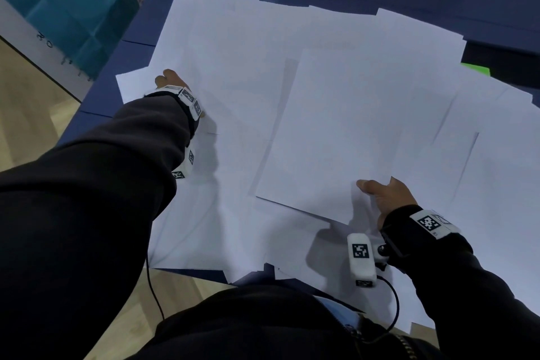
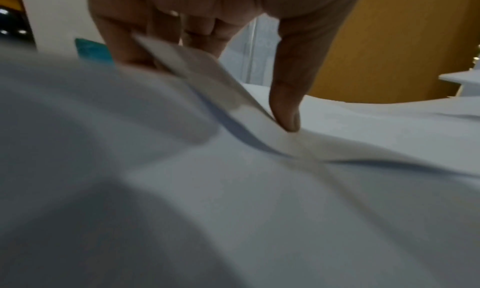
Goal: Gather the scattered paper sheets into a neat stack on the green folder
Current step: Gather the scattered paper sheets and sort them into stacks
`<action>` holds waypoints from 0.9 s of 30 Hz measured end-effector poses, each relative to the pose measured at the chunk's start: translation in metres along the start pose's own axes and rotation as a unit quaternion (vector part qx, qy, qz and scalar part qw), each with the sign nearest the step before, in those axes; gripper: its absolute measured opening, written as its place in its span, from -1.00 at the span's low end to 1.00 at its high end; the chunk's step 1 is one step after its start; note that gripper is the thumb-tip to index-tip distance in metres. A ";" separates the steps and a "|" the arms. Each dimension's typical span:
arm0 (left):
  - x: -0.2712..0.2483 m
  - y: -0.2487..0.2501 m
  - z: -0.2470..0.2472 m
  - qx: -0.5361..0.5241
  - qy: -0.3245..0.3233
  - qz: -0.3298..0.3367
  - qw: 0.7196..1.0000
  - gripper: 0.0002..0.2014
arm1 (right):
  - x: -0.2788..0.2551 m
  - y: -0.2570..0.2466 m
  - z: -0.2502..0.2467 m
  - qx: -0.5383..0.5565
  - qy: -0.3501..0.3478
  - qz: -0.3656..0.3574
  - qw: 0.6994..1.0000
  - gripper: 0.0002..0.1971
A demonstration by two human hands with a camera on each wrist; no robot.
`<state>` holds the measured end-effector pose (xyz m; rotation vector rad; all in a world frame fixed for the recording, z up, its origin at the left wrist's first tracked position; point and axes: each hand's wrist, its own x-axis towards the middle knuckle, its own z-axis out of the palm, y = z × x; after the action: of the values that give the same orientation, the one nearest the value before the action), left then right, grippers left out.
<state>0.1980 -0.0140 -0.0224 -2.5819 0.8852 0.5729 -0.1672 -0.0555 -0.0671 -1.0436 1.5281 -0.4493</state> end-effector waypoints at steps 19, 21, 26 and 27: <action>-0.019 -0.025 0.024 -0.637 0.050 0.011 0.769 -0.43 | -0.002 0.003 -0.008 0.025 -0.003 0.016 1.000 -0.76; -0.025 -0.036 0.027 -0.680 0.086 0.014 0.728 -0.42 | -0.005 0.006 -0.013 0.009 0.010 0.023 1.000 -0.73; -0.055 -0.041 0.027 -0.727 0.059 0.041 0.682 -0.44 | -0.020 0.004 -0.022 0.017 0.013 0.040 0.999 -0.46; -0.063 -0.035 0.028 -0.729 0.039 0.047 0.682 -0.42 | -0.024 0.005 -0.023 0.022 0.011 0.038 0.999 -0.46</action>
<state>0.1674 0.0559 -0.0094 -3.9168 0.6075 1.7810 -0.1915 -0.0399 -0.0510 -0.9459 1.5643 -0.4417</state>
